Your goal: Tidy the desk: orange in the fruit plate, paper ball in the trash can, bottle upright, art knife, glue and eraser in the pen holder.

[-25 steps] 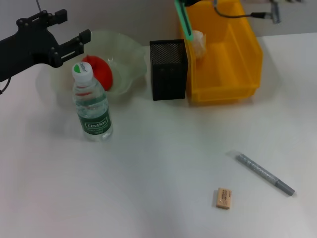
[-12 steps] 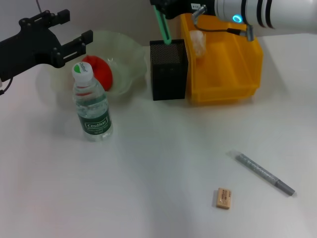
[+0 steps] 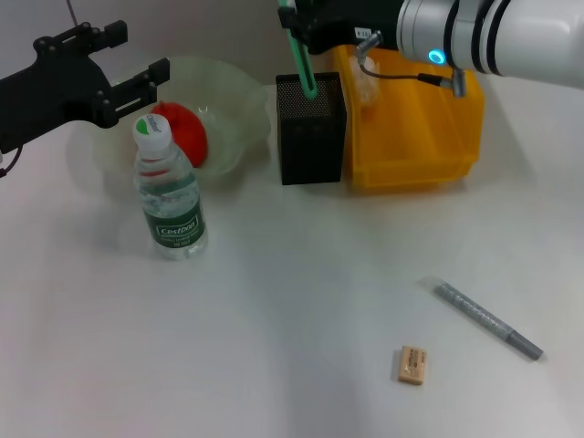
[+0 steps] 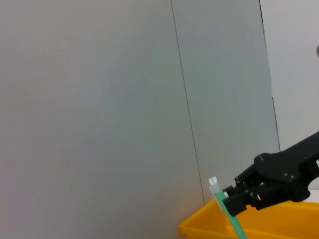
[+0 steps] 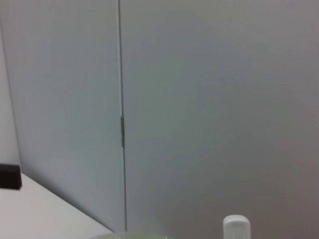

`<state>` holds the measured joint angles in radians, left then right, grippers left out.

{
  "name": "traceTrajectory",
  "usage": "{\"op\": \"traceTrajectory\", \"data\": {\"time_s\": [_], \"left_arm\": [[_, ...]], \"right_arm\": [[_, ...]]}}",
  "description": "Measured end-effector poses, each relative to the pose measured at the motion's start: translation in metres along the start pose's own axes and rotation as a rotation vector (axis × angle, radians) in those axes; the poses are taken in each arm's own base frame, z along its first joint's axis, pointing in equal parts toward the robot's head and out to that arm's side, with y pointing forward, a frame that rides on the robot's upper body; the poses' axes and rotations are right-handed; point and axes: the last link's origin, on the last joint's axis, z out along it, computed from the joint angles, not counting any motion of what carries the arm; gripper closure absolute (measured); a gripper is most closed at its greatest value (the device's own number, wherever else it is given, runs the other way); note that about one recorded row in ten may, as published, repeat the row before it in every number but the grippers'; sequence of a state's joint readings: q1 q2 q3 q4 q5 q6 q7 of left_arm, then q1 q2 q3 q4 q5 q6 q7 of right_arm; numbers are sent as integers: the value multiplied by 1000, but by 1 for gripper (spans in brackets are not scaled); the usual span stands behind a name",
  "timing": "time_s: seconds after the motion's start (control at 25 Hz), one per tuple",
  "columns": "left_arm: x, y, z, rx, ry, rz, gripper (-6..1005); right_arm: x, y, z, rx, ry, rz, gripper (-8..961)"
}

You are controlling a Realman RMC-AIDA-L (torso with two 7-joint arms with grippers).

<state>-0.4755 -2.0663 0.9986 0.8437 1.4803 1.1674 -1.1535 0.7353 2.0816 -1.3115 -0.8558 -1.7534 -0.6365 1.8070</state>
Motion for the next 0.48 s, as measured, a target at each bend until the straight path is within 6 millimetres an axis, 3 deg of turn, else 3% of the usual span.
{"op": "traceTrajectory", "data": {"time_s": [0.48], "left_arm": [[0, 1, 0, -2, -1, -1, 313]], "right_arm": [[9, -2, 11, 25, 38, -12, 770]]}}
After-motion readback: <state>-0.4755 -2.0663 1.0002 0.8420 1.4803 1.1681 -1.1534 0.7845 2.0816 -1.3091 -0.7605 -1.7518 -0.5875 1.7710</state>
